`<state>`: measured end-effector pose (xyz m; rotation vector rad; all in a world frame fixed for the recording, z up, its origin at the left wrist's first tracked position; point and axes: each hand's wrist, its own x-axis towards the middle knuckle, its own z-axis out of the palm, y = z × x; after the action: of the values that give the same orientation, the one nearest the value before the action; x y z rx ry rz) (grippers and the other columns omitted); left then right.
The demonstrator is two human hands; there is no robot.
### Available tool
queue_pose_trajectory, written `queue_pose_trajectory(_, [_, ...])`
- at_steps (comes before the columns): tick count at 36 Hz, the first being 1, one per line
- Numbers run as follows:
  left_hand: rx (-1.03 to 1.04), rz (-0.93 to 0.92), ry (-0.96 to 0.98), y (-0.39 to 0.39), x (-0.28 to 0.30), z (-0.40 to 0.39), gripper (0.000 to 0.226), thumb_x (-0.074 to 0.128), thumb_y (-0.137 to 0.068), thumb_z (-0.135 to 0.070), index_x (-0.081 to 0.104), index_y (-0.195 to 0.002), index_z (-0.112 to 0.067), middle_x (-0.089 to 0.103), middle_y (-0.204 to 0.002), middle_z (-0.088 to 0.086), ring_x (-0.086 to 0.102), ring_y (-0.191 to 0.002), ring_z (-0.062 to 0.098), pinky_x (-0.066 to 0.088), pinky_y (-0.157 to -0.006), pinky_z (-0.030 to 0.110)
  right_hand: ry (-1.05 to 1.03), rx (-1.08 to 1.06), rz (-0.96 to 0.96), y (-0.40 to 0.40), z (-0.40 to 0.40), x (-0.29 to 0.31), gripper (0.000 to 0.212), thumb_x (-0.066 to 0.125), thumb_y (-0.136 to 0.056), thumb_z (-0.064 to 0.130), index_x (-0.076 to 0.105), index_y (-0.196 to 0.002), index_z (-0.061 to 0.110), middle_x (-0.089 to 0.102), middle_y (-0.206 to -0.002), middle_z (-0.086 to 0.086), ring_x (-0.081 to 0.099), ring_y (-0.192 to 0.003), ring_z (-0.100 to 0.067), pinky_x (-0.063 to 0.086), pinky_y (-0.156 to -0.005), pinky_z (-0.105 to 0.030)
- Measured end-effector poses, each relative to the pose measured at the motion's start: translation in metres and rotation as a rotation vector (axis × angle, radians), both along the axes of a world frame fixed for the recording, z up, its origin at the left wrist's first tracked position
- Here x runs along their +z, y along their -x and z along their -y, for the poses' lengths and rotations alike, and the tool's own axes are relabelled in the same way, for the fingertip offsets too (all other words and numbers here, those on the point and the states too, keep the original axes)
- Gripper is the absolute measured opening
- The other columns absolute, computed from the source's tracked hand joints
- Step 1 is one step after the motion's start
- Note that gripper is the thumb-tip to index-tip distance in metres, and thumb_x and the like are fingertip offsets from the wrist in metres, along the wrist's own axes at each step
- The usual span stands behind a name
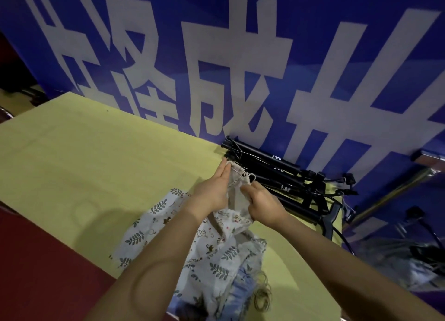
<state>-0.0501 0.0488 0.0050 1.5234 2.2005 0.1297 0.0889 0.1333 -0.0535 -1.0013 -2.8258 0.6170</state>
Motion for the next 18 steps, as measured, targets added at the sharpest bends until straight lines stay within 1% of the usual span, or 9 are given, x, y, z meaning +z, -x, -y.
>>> queue_pose_trajectory(2, [0.019, -0.039, -0.011, -0.003, -0.002, -0.004, 0.091, 0.044, -0.082, 0.007, -0.011, -0.15, -0.018, -0.023, -0.156, -0.012, 0.059, -0.087, 0.022, 0.035, -0.05, 0.025, 0.023, -0.01, -0.018, -0.004, -0.005, 0.0, 0.046, 0.045, -0.082, -0.003, 0.053, -0.125, 0.014, 0.044, -0.108, -0.006, 0.052, -0.1, -0.027, 0.046, -0.074, -0.038])
queue_pose_trajectory(4, [0.031, -0.046, -0.016, -0.006, -0.008, -0.01, 0.091, 0.044, -0.082, 0.007, -0.01, -0.15, -0.019, -0.023, -0.156, -0.012, 0.06, -0.103, 0.024, 0.034, -0.047, 0.024, 0.069, -0.005, -0.137, -0.008, -0.008, -0.001, 0.033, 0.051, -0.084, 0.003, 0.062, -0.114, 0.016, 0.044, -0.102, 0.0, 0.052, -0.098, -0.02, 0.048, -0.079, -0.035])
queue_pose_trajectory(5, [0.034, -0.042, -0.015, -0.008, -0.01, -0.012, 0.09, 0.044, -0.082, 0.007, -0.009, -0.151, -0.019, -0.022, -0.156, -0.013, 0.059, -0.109, 0.026, 0.037, -0.049, 0.024, 0.084, -0.016, -0.218, -0.01, -0.01, -0.001, 0.024, 0.055, -0.085, 0.008, 0.065, -0.106, 0.015, 0.044, -0.099, 0.002, 0.053, -0.095, -0.018, 0.048, -0.082, -0.035])
queue_pose_trajectory(7, [0.035, -0.024, -0.013, -0.012, -0.015, -0.017, 0.089, 0.042, -0.082, 0.008, -0.009, -0.151, -0.019, -0.022, -0.156, -0.014, 0.052, -0.12, 0.029, 0.045, -0.059, 0.028, 0.11, -0.076, -0.348, -0.015, -0.016, -0.002, 0.01, 0.061, -0.086, 0.015, 0.065, -0.096, 0.015, 0.045, -0.098, 0.003, 0.052, -0.092, -0.016, 0.049, -0.084, -0.034])
queue_pose_trajectory(9, [0.032, -0.008, -0.025, -0.015, -0.021, -0.023, 0.087, 0.04, -0.084, 0.008, -0.007, -0.151, -0.019, -0.021, -0.156, -0.014, 0.044, -0.129, 0.028, 0.048, -0.07, 0.031, 0.088, -0.147, -0.381, -0.017, -0.024, -0.003, 0.01, 0.061, -0.088, 0.019, 0.062, -0.098, 0.014, 0.046, -0.101, 0.003, 0.052, -0.096, -0.017, 0.048, -0.085, -0.033])
queue_pose_trajectory(13, [0.038, 0.014, -0.042, -0.02, -0.027, -0.038, 0.08, 0.039, -0.088, 0.007, -0.005, -0.151, -0.017, -0.019, -0.157, -0.013, 0.023, -0.143, 0.022, 0.045, -0.086, 0.03, -0.013, -0.284, -0.236, -0.019, -0.051, -0.007, 0.021, 0.053, -0.09, 0.013, 0.058, -0.11, 0.01, 0.051, -0.112, -0.006, 0.054, -0.103, -0.025, 0.048, -0.085, -0.039])
queue_pose_trajectory(15, [0.038, 0.02, -0.038, -0.023, -0.029, -0.048, 0.077, 0.039, -0.09, 0.004, -0.004, -0.151, -0.015, -0.018, -0.158, -0.01, 0.021, -0.144, 0.022, 0.043, -0.092, 0.031, 0.0, -0.331, -0.115, -0.02, -0.066, -0.008, 0.026, 0.05, -0.09, 0.011, 0.056, -0.115, 0.007, 0.052, -0.117, -0.011, 0.052, -0.107, -0.03, 0.046, -0.088, -0.04])
queue_pose_trajectory(18, [0.07, 0.007, -0.001, -0.023, -0.036, -0.057, 0.077, 0.037, -0.089, 0.007, -0.005, -0.151, -0.012, -0.019, -0.158, -0.006, 0.018, -0.145, 0.022, 0.042, -0.099, 0.033, 0.036, -0.332, 0.108, -0.023, -0.081, -0.015, 0.034, 0.048, -0.089, 0.011, 0.052, -0.122, 0.007, 0.051, -0.124, -0.015, 0.051, -0.111, -0.035, 0.045, -0.091, -0.04])
